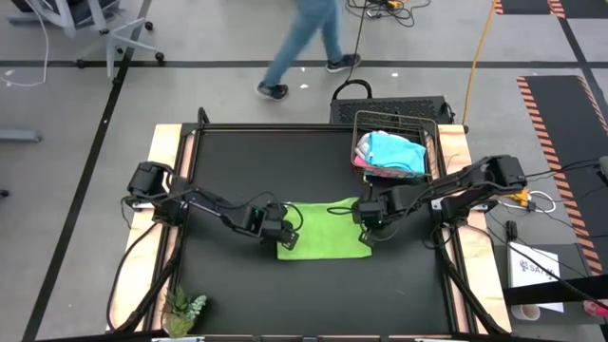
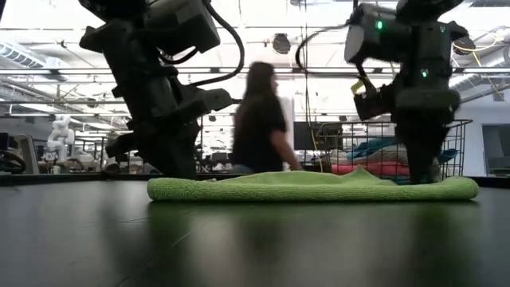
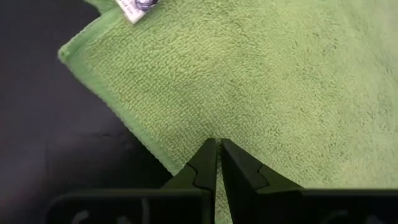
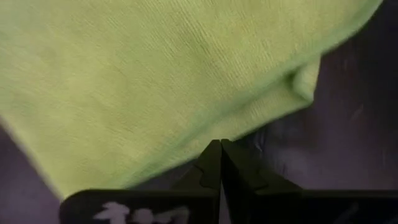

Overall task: Fold microfiber towels
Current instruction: Fold the green towel

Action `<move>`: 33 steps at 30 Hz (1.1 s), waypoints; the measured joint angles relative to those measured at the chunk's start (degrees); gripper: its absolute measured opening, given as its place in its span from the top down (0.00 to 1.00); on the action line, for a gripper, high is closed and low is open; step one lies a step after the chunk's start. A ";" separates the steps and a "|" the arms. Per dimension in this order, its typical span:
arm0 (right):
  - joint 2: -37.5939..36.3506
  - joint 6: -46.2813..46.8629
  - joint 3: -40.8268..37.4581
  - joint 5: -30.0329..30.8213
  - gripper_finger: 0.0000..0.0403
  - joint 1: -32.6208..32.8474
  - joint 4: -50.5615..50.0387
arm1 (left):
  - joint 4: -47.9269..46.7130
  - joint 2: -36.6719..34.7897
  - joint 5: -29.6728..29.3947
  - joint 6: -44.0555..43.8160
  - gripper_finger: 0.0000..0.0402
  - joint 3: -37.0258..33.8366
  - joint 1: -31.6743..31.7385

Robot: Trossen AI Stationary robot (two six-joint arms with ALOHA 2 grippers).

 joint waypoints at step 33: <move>-6.62 7.84 -12.18 -0.01 0.57 -9.14 22.17 | 0.41 0.00 1.04 -1.76 0.94 0.00 -2.67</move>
